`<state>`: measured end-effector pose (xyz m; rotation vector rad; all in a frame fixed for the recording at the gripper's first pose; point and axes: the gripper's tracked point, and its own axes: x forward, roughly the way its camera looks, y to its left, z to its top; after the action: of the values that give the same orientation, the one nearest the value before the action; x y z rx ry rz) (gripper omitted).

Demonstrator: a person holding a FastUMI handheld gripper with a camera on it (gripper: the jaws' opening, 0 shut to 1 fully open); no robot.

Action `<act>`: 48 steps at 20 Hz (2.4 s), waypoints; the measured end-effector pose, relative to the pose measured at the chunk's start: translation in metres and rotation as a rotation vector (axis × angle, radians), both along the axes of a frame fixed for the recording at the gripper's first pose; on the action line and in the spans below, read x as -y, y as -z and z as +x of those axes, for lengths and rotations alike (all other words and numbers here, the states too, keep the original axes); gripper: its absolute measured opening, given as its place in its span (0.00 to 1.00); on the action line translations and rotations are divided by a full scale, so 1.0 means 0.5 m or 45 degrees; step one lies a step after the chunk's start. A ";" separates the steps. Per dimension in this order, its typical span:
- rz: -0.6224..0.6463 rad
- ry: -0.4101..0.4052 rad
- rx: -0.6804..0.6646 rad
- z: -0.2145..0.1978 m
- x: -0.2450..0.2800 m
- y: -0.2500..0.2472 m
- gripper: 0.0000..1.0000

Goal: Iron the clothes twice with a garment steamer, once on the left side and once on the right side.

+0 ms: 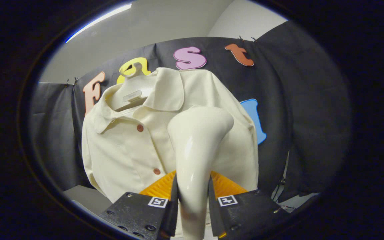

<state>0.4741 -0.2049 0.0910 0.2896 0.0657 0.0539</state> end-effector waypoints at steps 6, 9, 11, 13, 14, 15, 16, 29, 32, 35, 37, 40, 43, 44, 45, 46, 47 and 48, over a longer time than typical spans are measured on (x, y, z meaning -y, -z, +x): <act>-0.018 -0.045 -0.056 -0.019 0.006 0.096 0.40; 0.019 -0.084 -0.083 -0.029 0.009 0.158 0.40; 0.017 -0.094 -0.100 -0.036 0.016 0.197 0.40; 0.025 -0.121 -0.121 -0.046 0.019 0.234 0.41; 0.020 -0.127 -0.133 -0.050 0.021 0.251 0.41; 0.016 -0.137 -0.139 -0.054 0.020 0.267 0.41; 0.012 -0.156 -0.151 -0.061 0.017 0.286 0.41; 0.049 -0.236 -0.227 -0.125 0.013 0.472 0.41; 0.065 -0.211 -0.264 -0.137 0.035 0.522 0.41; 0.062 -0.206 -0.312 -0.154 0.048 0.575 0.41; 0.067 -0.193 -0.334 -0.165 0.061 0.609 0.41; 0.104 -0.175 -0.364 -0.176 0.076 0.658 0.41; 0.129 -0.165 -0.392 -0.193 0.084 0.698 0.41; 0.131 -0.163 -0.396 -0.197 0.087 0.710 0.41; 0.131 -0.157 -0.404 -0.202 0.090 0.721 0.41; 0.134 -0.148 -0.419 -0.206 0.095 0.733 0.41; 0.135 -0.135 -0.430 -0.213 0.101 0.744 0.41; 0.133 -0.126 -0.437 -0.219 0.107 0.752 0.41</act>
<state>0.3646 -0.2585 -0.2849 0.3979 0.4192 0.1053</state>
